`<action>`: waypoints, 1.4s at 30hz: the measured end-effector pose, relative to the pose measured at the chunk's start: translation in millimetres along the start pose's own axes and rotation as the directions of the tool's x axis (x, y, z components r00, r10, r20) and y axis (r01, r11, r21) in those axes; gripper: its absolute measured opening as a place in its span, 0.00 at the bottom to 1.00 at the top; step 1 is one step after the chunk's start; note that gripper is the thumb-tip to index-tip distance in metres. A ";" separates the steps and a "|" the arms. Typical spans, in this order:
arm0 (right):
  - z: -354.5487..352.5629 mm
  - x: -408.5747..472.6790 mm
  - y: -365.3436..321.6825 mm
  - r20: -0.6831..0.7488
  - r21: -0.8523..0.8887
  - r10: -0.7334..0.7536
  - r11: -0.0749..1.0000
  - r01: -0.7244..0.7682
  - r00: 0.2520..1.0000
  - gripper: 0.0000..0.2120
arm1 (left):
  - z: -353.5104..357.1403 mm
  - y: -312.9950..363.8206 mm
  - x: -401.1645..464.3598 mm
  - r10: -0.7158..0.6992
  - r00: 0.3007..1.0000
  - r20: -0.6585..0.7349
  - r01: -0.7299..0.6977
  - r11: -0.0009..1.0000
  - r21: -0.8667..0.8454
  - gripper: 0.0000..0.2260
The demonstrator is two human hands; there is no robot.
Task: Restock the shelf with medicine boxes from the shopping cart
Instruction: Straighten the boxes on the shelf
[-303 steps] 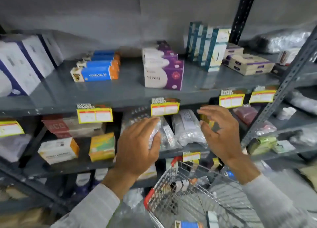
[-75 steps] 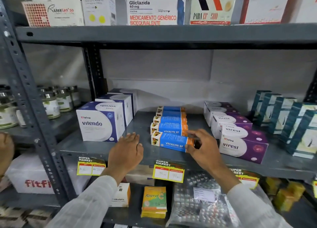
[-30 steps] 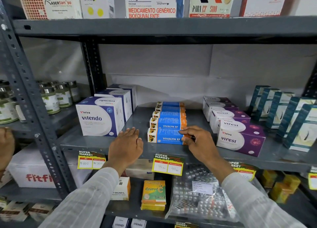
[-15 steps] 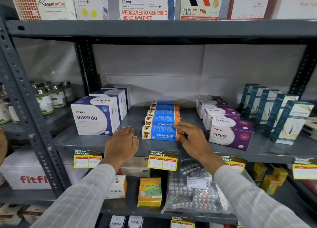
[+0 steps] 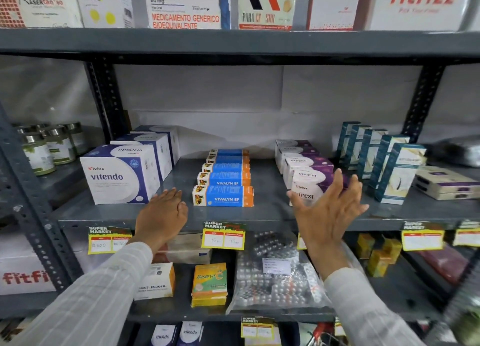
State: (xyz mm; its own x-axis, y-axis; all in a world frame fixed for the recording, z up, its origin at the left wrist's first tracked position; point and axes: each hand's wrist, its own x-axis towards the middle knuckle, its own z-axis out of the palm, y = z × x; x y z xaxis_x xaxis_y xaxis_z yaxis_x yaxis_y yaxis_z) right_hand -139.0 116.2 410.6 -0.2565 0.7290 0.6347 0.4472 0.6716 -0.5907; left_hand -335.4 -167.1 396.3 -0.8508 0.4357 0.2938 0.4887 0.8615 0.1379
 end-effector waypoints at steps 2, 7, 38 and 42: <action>7.8 -2.1 -1.4 0.063 -0.009 0.073 0.997 -0.073 0.995 0.59 | 1.2 -1.6 1.7 0.000 1.000 0.007 0.000 1.000 0.000 0.25; 19.4 5.8 0.9 0.100 -0.014 0.133 0.991 -0.132 0.986 0.57 | -1.4 1.0 0.6 0.007 1.000 0.012 -0.007 1.000 -0.017 0.25; 10.6 21.7 18.8 0.102 0.092 0.012 0.996 -0.022 0.995 0.49 | -0.7 1.8 0.2 0.000 1.000 -0.019 -0.001 1.000 -0.012 0.25; 9.9 21.8 19.0 0.126 0.094 0.015 0.995 -0.027 0.992 0.51 | -1.6 1.9 -1.1 -0.010 0.999 -0.032 0.009 0.999 -0.040 0.25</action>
State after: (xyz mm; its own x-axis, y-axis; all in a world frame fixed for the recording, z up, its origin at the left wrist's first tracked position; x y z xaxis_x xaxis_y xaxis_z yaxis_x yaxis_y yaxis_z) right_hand -144.6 146.2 408.3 -0.3557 0.7497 0.5581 0.3717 0.6614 -0.6515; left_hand -333.2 -166.4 397.7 -0.8490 0.4181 0.3229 0.4884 0.8543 0.1780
